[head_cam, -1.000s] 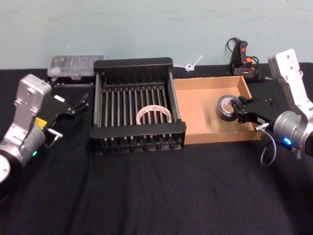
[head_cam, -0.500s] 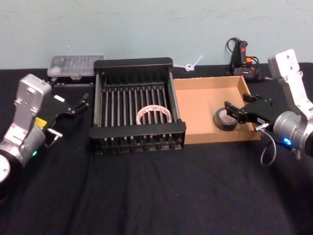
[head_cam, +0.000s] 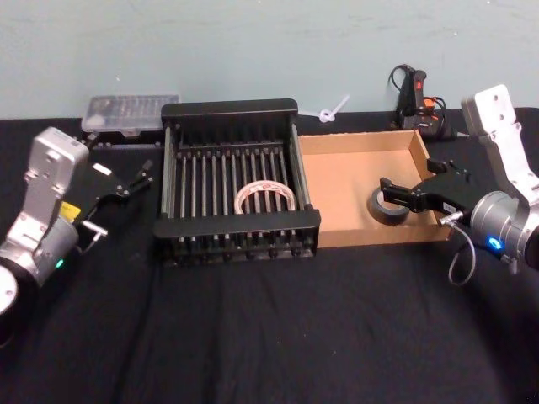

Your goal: Pick up the white tape and place it into the black box , Pick up the silver tape and place it into the brown box.

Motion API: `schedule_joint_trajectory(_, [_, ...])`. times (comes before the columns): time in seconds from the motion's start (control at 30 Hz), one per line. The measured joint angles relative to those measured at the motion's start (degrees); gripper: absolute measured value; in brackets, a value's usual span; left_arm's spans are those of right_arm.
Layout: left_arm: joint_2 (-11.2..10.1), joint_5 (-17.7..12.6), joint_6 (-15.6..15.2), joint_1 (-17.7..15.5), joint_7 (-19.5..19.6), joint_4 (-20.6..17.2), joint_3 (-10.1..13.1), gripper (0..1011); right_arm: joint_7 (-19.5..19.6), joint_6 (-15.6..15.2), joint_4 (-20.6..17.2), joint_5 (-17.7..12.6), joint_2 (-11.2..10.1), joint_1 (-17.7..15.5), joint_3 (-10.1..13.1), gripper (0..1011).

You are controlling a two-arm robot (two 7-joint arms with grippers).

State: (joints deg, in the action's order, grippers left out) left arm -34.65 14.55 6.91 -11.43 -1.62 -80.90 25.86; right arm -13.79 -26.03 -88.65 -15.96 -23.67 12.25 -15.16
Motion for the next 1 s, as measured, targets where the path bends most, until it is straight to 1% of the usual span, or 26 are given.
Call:
schedule_joint_trajectory(0.13, [0.00, 0.00, 0.00, 0.00, 0.00, 0.00, 0.00, 1001, 0.10, 0.41, -0.16, 0.33, 0.08, -0.24, 0.13, 1002])
schedule_joint_trajectory(0.2, [0.00, 0.00, 0.00, 0.00, 0.00, 0.00, 0.00, 1001, 0.43, 1.58, -0.59, 1.05, 0.33, -0.80, 0.50, 1002])
schedule_joint_trajectory(0.23, [0.00, 0.00, 0.00, 0.00, 0.00, 0.00, 0.00, 1001, 0.84, 2.76, -0.97, 1.59, 0.50, -1.28, 0.78, 1002])
schedule_joint_trajectory(0.27, [0.00, 0.00, 0.00, 0.00, 0.00, 0.00, 0.00, 1001, 0.84, 2.76, -0.97, 1.59, 0.50, -1.28, 0.78, 1003])
schedule_joint_trajectory(0.3, [0.00, 0.00, 0.00, 0.00, 0.00, 0.00, 0.00, 1002, 1.41, 4.50, -1.43, 2.22, 0.73, -1.87, 1.08, 1002])
schedule_joint_trajectory(0.33, [0.00, 0.00, 0.00, 0.00, 0.00, 0.00, 0.00, 1001, 1.65, 5.47, -1.63, 2.55, 0.87, -2.18, 1.25, 1002])
schedule_joint_trajectory(0.37, [0.00, 0.00, 0.00, 0.00, 0.00, 0.00, 0.00, 1001, 2.15, 7.53, -1.88, 3.21, 1.12, -2.84, 1.55, 1002])
schedule_joint_trajectory(0.47, [0.00, 0.00, 0.00, 0.00, 0.00, 0.00, 0.00, 1001, 2.71, 10.41, -1.99, 4.15, 1.47, -3.73, 1.86, 1002])
schedule_joint_trajectory(0.5, [0.00, 0.00, 0.00, 0.00, 0.00, 0.00, 0.00, 1001, 3.23, 12.37, -2.00, 5.09, 1.66, -4.32, 1.91, 1002])
schedule_joint_trajectory(0.57, [0.00, 0.00, 0.00, 0.00, 0.00, 0.00, 0.00, 1001, 3.89, 14.23, -1.93, 6.25, 1.82, -4.89, 1.88, 1002])
schedule_joint_trajectory(0.6, [0.00, 0.00, 0.00, 0.00, 0.00, 0.00, 0.00, 1001, 4.71, 16.03, -1.70, 7.66, 1.90, -5.47, 1.71, 1002])
schedule_joint_trajectory(0.7, [0.00, 0.00, 0.00, 0.00, -0.01, 0.00, 0.00, 1001, 6.08, 18.50, -1.16, 9.93, 1.96, -6.27, 1.34, 1003])
schedule_joint_trajectory(0.73, [0.00, 0.00, 0.00, 0.00, 0.00, 0.00, 0.00, 1001, 7.19, 20.17, -0.61, 11.65, 2.02, -6.74, 1.04, 1002])
schedule_joint_trajectory(0.77, [0.00, 0.00, 0.00, 0.00, 0.00, 0.00, 0.00, 1002, 7.75, 20.96, -0.31, 12.58, 2.05, -6.96, 0.91, 1002])
schedule_joint_trajectory(0.8, [0.00, 0.00, 0.00, 0.00, -0.01, 0.00, 0.00, 1001, 8.85, 22.45, 0.32, 14.20, 2.16, -7.41, 0.65, 1002])
schedule_joint_trajectory(0.9, [0.00, 0.00, 0.00, 0.00, 0.00, 0.00, 0.00, 1001, 10.56, 24.67, 1.60, 16.57, 2.51, -8.13, 0.48, 1003])
schedule_joint_trajectory(0.93, [0.00, 0.00, 0.00, 0.00, 0.00, 0.00, 0.00, 1001, 10.56, 24.67, 1.60, 16.57, 2.51, -8.13, 0.48, 1002])
schedule_joint_trajectory(1.0, [0.00, 0.00, 0.00, 0.00, 0.00, 0.00, 0.00, 1001, 11.47, 25.84, 2.32, 17.78, 2.85, -8.64, 0.51, 1002])
